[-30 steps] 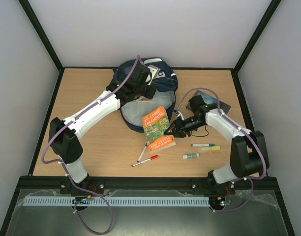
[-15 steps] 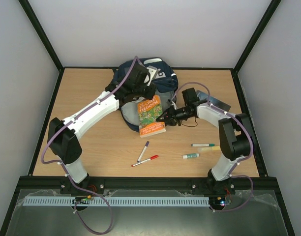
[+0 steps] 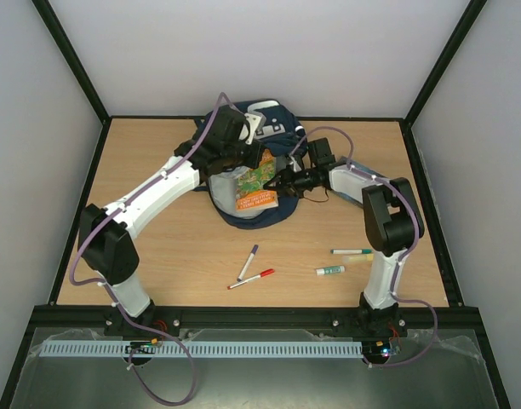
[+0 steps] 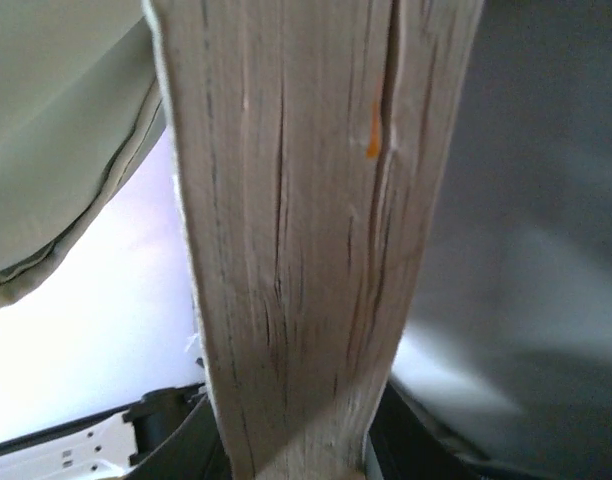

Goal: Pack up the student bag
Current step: Place the book in the student bag.

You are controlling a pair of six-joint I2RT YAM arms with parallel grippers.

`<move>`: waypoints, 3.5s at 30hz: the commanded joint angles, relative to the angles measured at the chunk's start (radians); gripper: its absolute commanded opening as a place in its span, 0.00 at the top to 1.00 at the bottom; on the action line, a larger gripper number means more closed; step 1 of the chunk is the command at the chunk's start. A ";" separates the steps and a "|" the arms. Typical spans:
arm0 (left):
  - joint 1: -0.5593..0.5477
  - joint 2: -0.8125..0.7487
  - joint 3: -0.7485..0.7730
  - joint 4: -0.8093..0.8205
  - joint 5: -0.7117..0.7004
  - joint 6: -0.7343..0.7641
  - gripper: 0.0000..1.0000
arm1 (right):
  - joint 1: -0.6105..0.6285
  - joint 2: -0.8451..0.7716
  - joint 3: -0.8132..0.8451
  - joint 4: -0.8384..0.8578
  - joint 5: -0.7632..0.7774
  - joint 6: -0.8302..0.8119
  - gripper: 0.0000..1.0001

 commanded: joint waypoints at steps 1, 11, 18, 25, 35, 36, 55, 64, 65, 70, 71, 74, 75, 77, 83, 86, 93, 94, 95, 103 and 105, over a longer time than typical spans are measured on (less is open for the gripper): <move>0.006 -0.073 -0.006 0.080 0.024 -0.009 0.97 | 0.007 0.039 0.091 -0.027 0.044 -0.053 0.96; 0.005 -0.080 -0.019 0.083 0.019 -0.004 0.98 | 0.007 0.068 0.129 -0.221 0.193 -0.217 0.49; 0.008 -0.082 -0.030 0.084 0.017 0.002 0.98 | 0.007 -0.067 0.056 -0.287 0.313 -0.328 0.40; 0.009 -0.088 -0.034 0.083 0.025 0.001 0.98 | 0.023 -0.261 -0.037 -0.384 0.462 -0.528 0.42; 0.017 -0.102 -0.038 0.084 0.034 -0.001 0.98 | 0.266 -0.493 -0.274 -0.180 0.909 -0.984 0.49; 0.018 -0.102 -0.037 0.085 0.037 -0.001 0.98 | 0.289 -0.490 -0.286 -0.153 0.956 -1.015 0.49; 0.026 -0.101 -0.046 0.089 0.051 -0.006 0.98 | 0.417 -0.236 -0.200 0.006 1.229 -1.166 0.55; 0.027 -0.100 -0.046 0.089 0.065 -0.011 0.98 | 0.417 -0.170 -0.191 0.126 1.323 -1.180 0.65; 0.028 -0.101 -0.046 0.089 0.067 -0.012 0.98 | 0.417 -0.161 -0.186 0.139 1.331 -1.180 0.66; 0.027 -0.099 -0.047 0.089 0.070 -0.012 0.98 | 0.417 -0.118 -0.156 0.174 1.354 -1.167 0.67; 0.027 -0.099 -0.048 0.089 0.070 -0.013 0.98 | 0.418 -0.113 -0.151 0.174 1.351 -1.169 0.67; 0.028 -0.099 -0.047 0.090 0.070 -0.012 0.98 | 0.418 -0.104 -0.143 0.165 1.332 -1.188 0.65; 0.028 -0.100 -0.047 0.089 0.071 -0.012 0.97 | 0.417 -0.106 -0.139 0.155 1.322 -1.195 0.63; 0.029 -0.101 -0.047 0.089 0.071 -0.012 0.98 | 0.418 -0.114 -0.127 0.116 1.291 -1.204 0.61; 0.034 -0.103 -0.046 0.089 0.076 -0.014 0.98 | 0.440 -0.154 -0.163 0.137 1.304 -1.321 0.53; 0.038 -0.102 -0.046 0.089 0.085 -0.017 0.98 | 0.447 -0.146 -0.162 0.146 1.307 -1.369 0.53; 0.041 -0.107 -0.046 0.089 0.084 -0.016 0.98 | 0.471 -0.109 -0.162 0.185 1.323 -1.461 0.52; 0.041 -0.108 -0.046 0.089 0.085 -0.016 0.98 | 0.472 -0.101 -0.158 0.190 1.327 -1.467 0.51; 0.043 -0.108 -0.046 0.089 0.086 -0.016 0.97 | 0.473 -0.089 -0.157 0.197 1.332 -1.476 0.51; 0.046 -0.109 -0.046 0.089 0.092 -0.018 0.98 | 0.471 0.006 -0.142 0.321 1.399 -1.551 0.51; 0.048 -0.108 -0.047 0.090 0.097 -0.019 0.97 | 0.471 0.028 -0.136 0.385 1.433 -1.572 0.51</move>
